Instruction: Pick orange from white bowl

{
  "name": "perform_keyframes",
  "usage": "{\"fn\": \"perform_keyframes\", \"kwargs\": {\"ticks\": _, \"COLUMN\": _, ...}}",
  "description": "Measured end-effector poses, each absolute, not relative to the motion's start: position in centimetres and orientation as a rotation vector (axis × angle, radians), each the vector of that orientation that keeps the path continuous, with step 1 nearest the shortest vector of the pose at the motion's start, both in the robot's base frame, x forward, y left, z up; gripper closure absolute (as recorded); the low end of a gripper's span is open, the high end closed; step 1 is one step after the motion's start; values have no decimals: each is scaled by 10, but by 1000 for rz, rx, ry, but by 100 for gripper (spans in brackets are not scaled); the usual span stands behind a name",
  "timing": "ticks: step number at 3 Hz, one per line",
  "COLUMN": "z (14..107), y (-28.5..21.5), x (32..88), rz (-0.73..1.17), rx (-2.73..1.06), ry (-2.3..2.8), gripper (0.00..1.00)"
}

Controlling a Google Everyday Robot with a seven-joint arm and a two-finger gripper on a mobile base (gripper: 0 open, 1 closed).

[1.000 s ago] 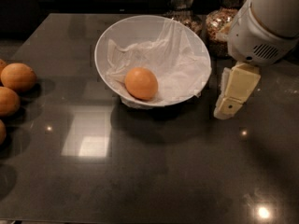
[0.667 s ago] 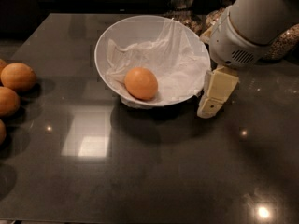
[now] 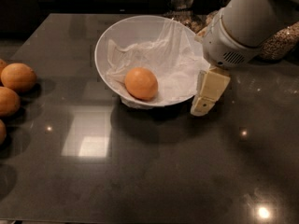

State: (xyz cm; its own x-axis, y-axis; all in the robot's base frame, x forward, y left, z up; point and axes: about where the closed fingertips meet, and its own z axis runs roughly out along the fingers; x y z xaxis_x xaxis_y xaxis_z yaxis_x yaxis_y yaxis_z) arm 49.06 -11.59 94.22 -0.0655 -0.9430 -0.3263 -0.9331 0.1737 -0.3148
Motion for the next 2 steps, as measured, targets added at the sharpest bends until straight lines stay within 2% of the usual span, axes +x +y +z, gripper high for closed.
{"fn": "perform_keyframes", "kwargs": {"ticks": 2, "z": 942, "y": -64, "x": 540, "rz": 45, "rx": -1713, "ry": 1897, "gripper": 0}}
